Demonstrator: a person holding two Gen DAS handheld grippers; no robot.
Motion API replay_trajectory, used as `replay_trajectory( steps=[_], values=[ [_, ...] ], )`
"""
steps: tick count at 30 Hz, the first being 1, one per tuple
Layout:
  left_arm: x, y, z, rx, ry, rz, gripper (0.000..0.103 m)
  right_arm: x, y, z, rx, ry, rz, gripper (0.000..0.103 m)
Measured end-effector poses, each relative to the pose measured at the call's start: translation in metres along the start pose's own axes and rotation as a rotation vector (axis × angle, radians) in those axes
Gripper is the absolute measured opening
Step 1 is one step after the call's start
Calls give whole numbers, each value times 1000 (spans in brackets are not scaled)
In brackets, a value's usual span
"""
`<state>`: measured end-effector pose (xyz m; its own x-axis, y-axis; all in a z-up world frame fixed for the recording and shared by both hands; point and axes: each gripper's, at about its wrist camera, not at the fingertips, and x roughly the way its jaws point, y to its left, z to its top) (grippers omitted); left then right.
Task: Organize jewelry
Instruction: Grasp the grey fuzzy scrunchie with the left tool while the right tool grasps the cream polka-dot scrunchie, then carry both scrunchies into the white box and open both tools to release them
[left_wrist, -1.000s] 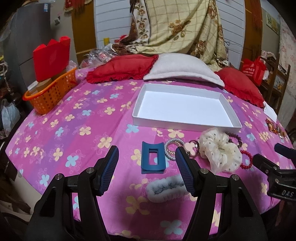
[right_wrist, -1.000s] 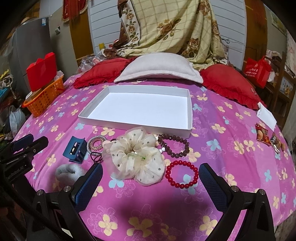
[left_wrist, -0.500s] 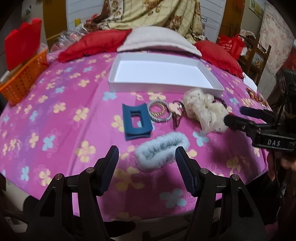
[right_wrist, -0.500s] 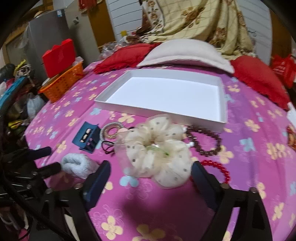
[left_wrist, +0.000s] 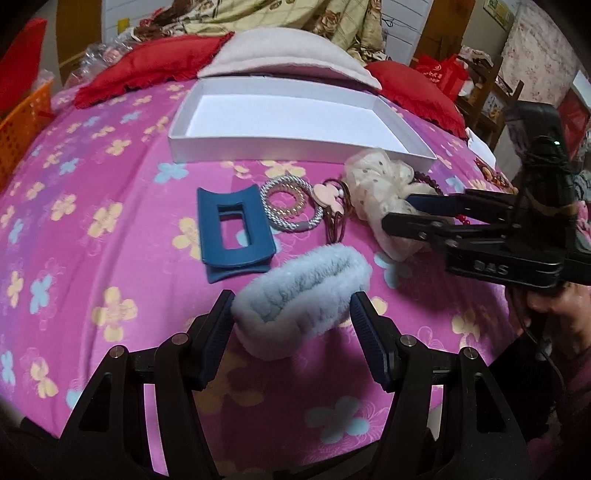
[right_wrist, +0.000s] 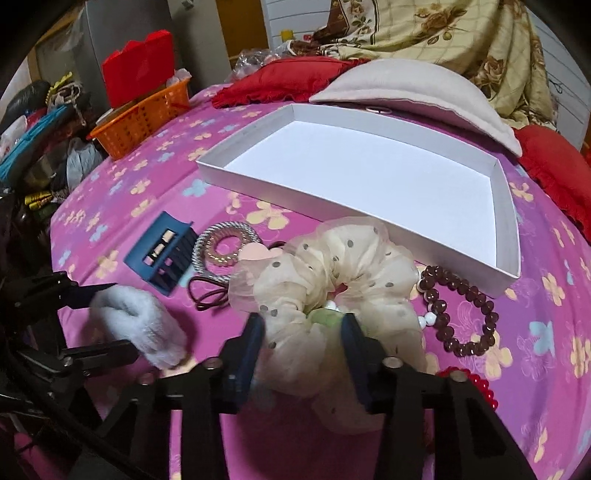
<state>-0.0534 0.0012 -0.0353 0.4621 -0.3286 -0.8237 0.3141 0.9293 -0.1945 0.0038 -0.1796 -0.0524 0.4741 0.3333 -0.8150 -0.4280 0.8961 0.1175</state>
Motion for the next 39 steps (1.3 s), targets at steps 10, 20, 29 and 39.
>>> replay_trajectory(
  steps=[10,20,29,39],
  values=[
    [-4,-7,-1,6,-17,-59,24,-22,-4,-6,13,-82,-1,11],
    [-39,-21,23,31,-124,-69,24,-74,-7,12,7,-200,-38,11],
    [-35,2,86,-37,-182,-7,24,-72,-45,52,15,-222,-125,11],
    [29,46,159,-130,-115,59,24,-9,-81,89,-10,-131,-170,11]
  ],
)
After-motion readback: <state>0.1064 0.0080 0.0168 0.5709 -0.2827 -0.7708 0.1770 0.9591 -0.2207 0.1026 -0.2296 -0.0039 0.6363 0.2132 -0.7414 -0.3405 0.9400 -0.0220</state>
